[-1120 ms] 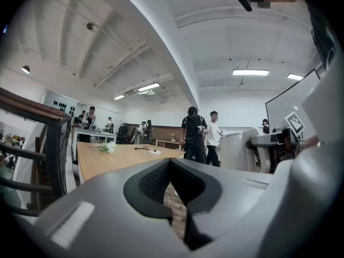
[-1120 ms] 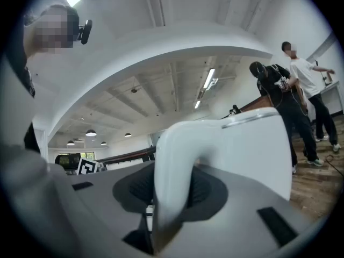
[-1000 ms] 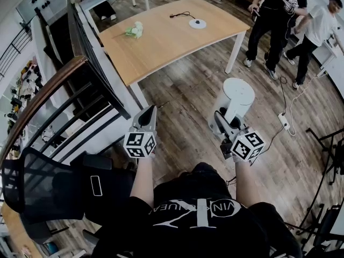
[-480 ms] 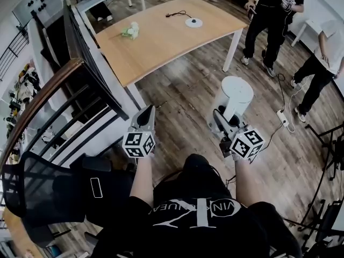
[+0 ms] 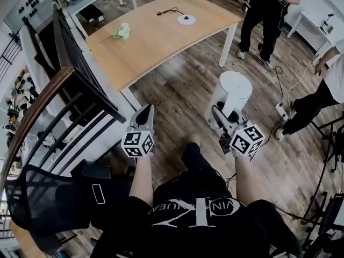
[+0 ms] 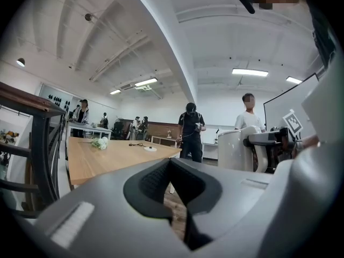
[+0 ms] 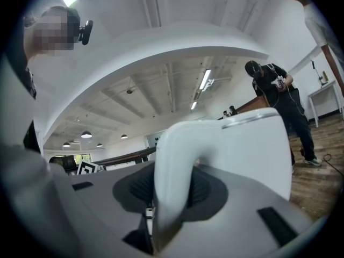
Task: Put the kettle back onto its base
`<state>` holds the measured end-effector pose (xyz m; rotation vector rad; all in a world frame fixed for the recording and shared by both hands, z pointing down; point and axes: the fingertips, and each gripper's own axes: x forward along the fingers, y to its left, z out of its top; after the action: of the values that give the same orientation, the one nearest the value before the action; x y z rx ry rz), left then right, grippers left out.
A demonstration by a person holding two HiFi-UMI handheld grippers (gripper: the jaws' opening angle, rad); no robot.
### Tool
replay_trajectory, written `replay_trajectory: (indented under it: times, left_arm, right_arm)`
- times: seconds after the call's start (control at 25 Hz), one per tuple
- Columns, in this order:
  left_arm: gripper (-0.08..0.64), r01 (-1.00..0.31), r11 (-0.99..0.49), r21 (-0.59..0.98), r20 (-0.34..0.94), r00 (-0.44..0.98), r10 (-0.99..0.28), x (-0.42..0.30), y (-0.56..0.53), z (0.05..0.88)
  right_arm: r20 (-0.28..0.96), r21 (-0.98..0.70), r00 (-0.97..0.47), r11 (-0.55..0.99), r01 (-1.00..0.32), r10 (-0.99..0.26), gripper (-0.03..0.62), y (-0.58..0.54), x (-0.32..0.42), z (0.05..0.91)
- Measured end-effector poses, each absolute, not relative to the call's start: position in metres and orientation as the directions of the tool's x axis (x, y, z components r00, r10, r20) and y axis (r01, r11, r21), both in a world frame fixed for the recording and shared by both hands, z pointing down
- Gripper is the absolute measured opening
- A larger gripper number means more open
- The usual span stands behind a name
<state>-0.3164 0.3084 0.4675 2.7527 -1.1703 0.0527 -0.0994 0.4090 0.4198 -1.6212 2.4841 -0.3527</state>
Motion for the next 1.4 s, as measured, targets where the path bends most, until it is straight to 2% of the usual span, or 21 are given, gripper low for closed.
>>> replay_trajectory:
  times: [0.88,1.4]
  left_arm:
    - [0.011,-0.694,-0.71,0.119,0.116,0.72,-0.684,-0.226,0.148,0.464]
    - [0.011,-0.719,-0.684,0.12,0.109,0.695,-0.711,-0.179,0.066,0.465]
  right_arm:
    - [0.007,-0.291,-0.384,0.366,-0.884,-0.923,0.124,0.266,-0.017,0.421]
    - [0.006,-0.289,-0.411,0.392,-0.873,-0.912,0.124,0.186,0.033,0.421]
